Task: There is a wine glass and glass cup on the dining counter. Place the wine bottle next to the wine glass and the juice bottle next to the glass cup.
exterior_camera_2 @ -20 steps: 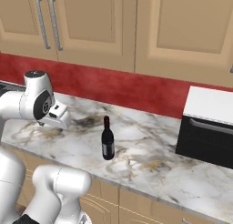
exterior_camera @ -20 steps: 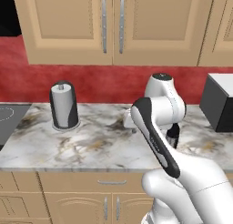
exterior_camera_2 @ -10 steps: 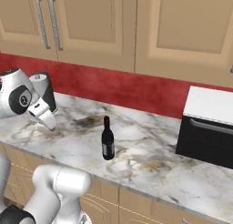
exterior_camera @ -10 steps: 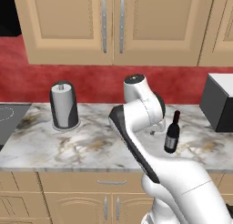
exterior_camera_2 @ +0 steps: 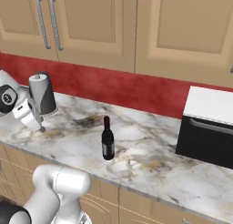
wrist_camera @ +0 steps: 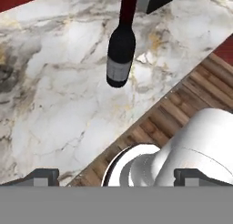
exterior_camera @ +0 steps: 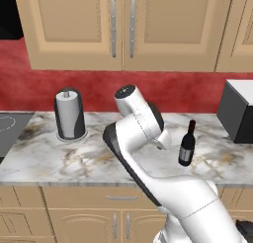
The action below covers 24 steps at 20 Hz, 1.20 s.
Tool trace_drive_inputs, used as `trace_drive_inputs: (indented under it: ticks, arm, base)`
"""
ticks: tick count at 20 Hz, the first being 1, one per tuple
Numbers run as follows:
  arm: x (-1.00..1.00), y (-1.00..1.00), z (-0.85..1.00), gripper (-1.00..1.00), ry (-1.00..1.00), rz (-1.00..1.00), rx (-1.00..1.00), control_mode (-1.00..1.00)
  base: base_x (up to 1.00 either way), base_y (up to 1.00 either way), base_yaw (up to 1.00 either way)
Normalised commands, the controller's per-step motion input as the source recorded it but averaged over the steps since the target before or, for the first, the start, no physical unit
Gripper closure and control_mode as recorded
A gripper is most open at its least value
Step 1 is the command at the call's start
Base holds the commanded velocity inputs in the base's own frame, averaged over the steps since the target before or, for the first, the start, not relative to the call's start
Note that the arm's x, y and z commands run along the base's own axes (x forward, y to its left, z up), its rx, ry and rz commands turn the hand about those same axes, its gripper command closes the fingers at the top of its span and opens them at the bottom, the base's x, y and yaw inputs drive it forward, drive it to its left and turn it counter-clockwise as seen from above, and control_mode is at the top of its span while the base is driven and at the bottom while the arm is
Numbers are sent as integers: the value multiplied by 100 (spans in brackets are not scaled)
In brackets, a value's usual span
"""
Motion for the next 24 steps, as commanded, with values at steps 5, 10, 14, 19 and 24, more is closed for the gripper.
trace_drive_inputs:
  ticks: [5, 10, 14, 19, 24]
  arm:
    - [-18, 0, -4, -100, -32, -32, -10, -100]
    - [-6, -19, -18, -100, -23, -39, -12, -100]
    - [6, -32, -3, -100, 0, -35, 0, -100]
    - [12, -35, -2, -100, 3, -31, 0, -100]
    - [16, -21, -15, -100, 1, -11, -2, -100]
  base:
    - [0, 0, 0]
    - [0, 0, 0]
    - [0, 0, 0]
    - [0, 0, 0]
    - [0, 0, 0]
